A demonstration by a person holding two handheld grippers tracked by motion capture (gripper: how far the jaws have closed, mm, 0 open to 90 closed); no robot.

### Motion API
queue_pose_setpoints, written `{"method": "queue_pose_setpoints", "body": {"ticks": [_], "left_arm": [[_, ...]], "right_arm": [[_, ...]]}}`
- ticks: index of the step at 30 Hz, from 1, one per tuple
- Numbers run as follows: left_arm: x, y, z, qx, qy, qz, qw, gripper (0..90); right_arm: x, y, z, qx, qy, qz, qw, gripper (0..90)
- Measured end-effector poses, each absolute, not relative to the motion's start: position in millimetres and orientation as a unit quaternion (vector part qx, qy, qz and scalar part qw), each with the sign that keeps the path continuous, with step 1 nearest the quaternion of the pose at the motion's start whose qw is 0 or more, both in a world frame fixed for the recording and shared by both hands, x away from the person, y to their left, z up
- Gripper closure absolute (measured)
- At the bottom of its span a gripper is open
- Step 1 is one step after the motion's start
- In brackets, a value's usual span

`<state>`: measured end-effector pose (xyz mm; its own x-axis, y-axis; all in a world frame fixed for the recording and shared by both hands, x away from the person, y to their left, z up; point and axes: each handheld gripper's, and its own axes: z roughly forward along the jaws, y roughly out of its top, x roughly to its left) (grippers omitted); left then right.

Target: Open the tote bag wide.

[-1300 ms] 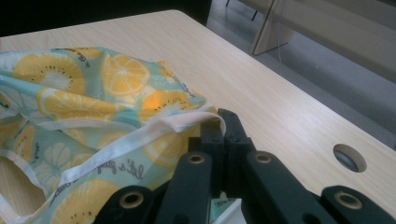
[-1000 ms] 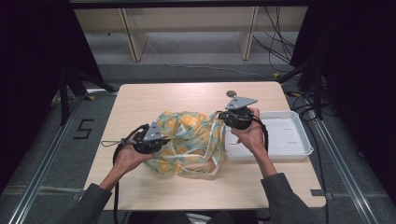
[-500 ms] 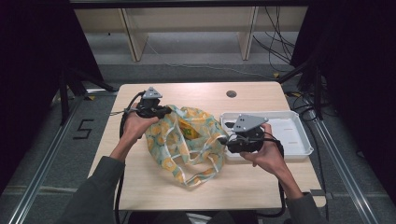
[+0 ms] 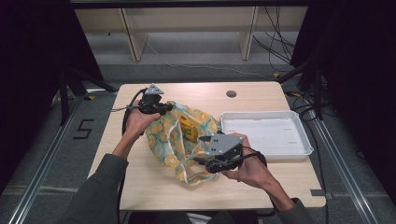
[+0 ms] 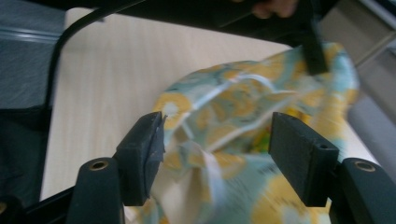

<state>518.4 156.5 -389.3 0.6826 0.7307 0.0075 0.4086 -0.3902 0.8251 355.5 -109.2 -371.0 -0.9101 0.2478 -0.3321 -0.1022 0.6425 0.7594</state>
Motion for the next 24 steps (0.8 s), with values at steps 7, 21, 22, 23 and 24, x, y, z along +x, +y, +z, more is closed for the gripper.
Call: {"method": "queue_pose_setpoints", "body": {"ticks": [7,21,22,23,24], "left_arm": [[519,155,-389,0.815,0.349,0.190,0.422,89.4],[524,170,-398,0.808,0.357,0.182,0.432,88.7],[524,172,-399,0.811,0.355,0.182,0.428,88.3],[524,174,-401,0.812,0.355,0.183,0.425,87.9],[524,176,-403,0.813,0.353,0.184,0.424,87.6]], "right_arm": [[366,-85,-397,0.010,0.921,0.323,0.217,39.4],[419,-108,-381,0.054,0.885,0.336,0.316,90.0],[426,-109,-377,0.079,0.876,0.360,0.313,90.0],[435,-111,-374,0.092,0.866,0.370,0.324,90.0],[444,-112,-371,0.112,0.857,0.378,0.331,90.0]]}}
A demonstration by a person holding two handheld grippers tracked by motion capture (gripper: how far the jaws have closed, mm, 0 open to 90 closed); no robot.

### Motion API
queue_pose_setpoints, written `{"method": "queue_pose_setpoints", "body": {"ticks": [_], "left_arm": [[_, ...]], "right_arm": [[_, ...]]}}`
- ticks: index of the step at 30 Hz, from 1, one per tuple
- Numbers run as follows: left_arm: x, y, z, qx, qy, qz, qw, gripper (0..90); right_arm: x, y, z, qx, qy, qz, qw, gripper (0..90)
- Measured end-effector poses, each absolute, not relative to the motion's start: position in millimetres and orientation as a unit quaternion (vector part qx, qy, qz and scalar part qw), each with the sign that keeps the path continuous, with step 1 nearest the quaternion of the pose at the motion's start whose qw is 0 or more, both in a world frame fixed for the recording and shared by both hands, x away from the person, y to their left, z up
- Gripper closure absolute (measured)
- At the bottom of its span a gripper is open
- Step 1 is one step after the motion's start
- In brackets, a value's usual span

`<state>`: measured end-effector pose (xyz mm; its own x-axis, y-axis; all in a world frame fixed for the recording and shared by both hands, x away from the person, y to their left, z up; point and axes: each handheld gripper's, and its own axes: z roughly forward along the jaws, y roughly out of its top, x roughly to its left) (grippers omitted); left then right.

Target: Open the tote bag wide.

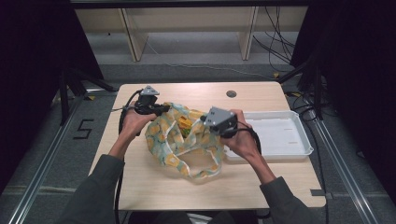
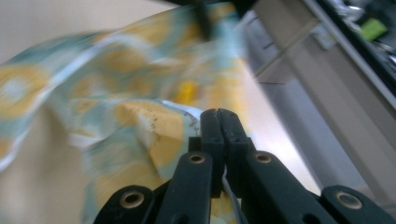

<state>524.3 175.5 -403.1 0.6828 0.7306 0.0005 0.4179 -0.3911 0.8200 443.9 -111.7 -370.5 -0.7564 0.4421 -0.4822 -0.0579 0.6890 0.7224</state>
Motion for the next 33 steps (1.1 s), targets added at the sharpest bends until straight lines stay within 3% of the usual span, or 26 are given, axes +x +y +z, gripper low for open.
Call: {"method": "queue_pose_setpoints", "body": {"ticks": [5,11,17,20,23,26,33], "left_arm": [[526,185,-422,0.814,0.364,0.174,0.418,86.3],[524,189,-447,0.825,0.366,0.160,0.400,79.6],[493,197,-435,0.812,0.368,0.184,0.414,43.4],[472,201,-414,0.803,0.351,0.194,0.441,36.2],[451,200,-390,0.800,0.317,0.204,0.466,34.3],[434,191,-375,0.801,0.285,0.211,0.483,38.5],[434,142,-402,0.845,0.270,0.171,0.430,40.7]], "right_arm": [[492,-117,-366,0.204,0.829,0.396,0.339,90.0],[529,-118,-394,0.272,0.830,0.367,0.322,90.0],[543,-116,-415,0.295,0.844,0.333,0.301,90.0],[546,-115,-419,0.301,0.847,0.328,0.289,90.0],[548,-114,-421,0.303,0.850,0.319,0.288,90.0],[549,-113,-423,0.308,0.848,0.323,0.287,90.0],[550,-111,-426,0.322,0.847,0.326,0.269,90.0]]}}
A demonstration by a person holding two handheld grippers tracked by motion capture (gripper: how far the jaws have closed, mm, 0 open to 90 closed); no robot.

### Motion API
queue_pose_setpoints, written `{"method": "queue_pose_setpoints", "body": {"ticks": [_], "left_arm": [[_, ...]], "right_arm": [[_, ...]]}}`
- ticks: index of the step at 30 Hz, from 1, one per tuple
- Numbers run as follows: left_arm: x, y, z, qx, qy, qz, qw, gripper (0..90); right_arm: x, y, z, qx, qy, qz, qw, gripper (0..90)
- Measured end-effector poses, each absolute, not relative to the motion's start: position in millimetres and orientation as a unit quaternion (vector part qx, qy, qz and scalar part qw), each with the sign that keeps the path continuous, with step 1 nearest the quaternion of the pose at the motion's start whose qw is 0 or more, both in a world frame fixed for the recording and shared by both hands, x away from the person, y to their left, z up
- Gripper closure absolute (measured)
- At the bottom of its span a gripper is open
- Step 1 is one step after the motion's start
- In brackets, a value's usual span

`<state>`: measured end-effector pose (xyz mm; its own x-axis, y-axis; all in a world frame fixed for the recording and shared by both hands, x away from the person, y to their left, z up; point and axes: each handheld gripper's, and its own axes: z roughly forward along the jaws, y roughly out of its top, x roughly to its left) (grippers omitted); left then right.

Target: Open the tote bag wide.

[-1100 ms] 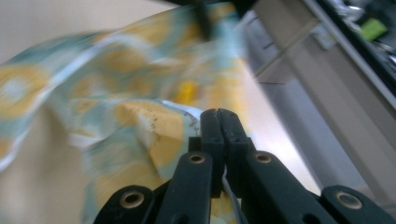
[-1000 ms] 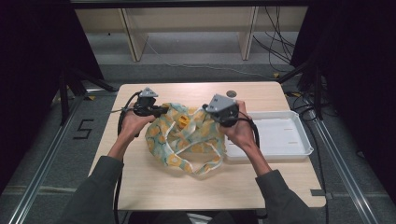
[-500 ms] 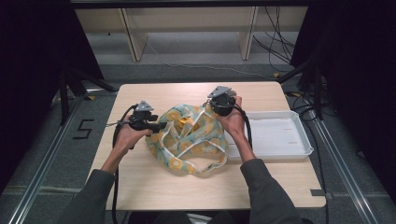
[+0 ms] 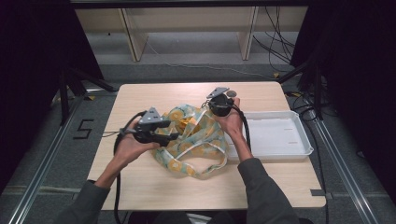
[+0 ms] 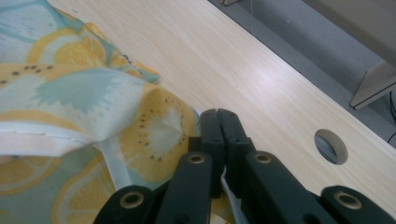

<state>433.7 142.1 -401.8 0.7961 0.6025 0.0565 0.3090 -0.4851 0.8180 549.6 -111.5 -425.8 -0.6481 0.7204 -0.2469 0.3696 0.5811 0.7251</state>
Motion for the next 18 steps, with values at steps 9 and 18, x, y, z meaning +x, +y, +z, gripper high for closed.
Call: {"method": "queue_pose_setpoints", "body": {"ticks": [9,18], "left_arm": [[458,102,-438,0.868,0.295,0.165,0.363,45.1],[461,104,-434,0.859,0.272,0.193,0.389,89.8]], "right_arm": [[547,-114,-423,0.325,0.844,0.336,0.262,90.0],[544,-114,-418,0.318,0.843,0.346,0.261,90.0]]}}
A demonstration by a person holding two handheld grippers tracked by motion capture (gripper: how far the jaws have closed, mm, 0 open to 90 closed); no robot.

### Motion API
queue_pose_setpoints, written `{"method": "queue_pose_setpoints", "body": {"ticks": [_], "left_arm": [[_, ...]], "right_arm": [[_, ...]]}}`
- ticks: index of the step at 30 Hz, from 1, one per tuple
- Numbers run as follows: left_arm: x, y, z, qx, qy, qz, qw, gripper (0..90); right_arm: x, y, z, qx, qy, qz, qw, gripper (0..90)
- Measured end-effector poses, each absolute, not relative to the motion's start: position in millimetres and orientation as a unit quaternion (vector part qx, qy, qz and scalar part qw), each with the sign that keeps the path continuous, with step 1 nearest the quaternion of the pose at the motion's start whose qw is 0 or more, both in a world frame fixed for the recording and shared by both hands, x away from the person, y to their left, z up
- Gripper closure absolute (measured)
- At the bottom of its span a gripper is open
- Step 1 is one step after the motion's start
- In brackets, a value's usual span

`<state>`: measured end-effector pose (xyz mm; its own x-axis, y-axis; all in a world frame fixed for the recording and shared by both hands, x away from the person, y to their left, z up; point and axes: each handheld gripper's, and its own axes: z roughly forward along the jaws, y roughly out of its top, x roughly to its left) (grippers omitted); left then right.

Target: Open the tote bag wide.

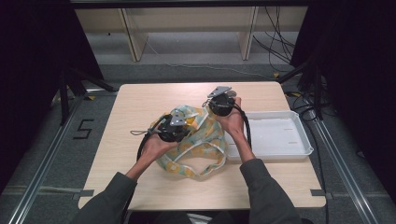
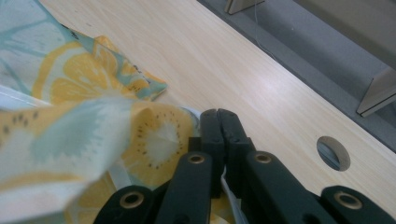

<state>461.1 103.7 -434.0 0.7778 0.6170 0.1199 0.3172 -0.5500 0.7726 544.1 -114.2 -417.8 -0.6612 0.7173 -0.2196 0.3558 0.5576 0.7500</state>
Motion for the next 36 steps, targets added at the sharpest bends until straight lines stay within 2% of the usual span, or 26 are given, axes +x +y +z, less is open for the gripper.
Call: {"method": "queue_pose_setpoints", "body": {"ticks": [3,7,10,15,16,21,29,31,36], "left_arm": [[461,114,-412,0.841,0.270,0.207,0.421,90.0],[480,133,-385,0.809,0.302,0.239,0.444,90.0],[505,147,-382,0.802,0.324,0.256,0.432,90.0],[536,156,-414,0.818,0.343,0.258,0.383,90.0],[547,158,-432,0.818,0.354,0.248,0.380,90.0],[556,157,-463,0.828,0.367,0.210,0.369,89.9],[551,158,-494,0.840,0.382,0.153,0.354,88.7],[548,162,-493,0.830,0.391,0.148,0.369,86.7],[536,175,-469,0.800,0.406,0.150,0.416,68.4]], "right_arm": [[544,-116,-416,0.318,0.844,0.344,0.260,90.0],[544,-117,-416,0.314,0.847,0.343,0.256,90.0],[545,-114,-418,0.312,0.848,0.343,0.258,90.0],[548,-111,-423,0.311,0.848,0.333,0.270,90.0],[549,-110,-427,0.312,0.852,0.320,0.273,90.0],[551,-107,-437,0.312,0.863,0.287,0.275,90.0],[548,-105,-464,0.320,0.883,0.251,0.235,90.0],[547,-106,-465,0.325,0.881,0.259,0.227,85.3],[540,-115,-452,0.353,0.859,0.297,0.223,61.0]]}}
